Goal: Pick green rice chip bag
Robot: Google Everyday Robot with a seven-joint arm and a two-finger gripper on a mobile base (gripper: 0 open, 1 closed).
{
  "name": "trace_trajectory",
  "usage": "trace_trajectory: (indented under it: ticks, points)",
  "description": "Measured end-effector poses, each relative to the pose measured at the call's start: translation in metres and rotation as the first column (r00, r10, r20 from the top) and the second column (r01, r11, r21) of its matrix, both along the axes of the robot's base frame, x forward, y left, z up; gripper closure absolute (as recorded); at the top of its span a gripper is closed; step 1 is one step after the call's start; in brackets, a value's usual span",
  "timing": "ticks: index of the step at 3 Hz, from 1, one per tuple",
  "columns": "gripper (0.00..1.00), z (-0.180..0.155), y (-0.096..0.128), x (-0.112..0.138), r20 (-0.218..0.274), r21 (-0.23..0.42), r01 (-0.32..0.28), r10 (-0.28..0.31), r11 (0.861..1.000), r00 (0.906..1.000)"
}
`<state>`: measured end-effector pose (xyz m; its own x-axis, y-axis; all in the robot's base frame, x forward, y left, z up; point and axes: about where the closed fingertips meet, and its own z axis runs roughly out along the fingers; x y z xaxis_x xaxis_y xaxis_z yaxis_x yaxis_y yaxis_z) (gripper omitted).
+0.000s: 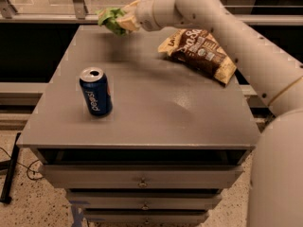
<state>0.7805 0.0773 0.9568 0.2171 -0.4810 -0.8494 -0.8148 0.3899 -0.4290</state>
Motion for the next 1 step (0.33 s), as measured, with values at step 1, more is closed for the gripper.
trace_trajectory:
  ticks: [1]
  points:
    - [1.00, 0.0415, -0.0508, -0.0037, 0.055, 0.062, 0.021, -0.024, 0.998, 0.9982]
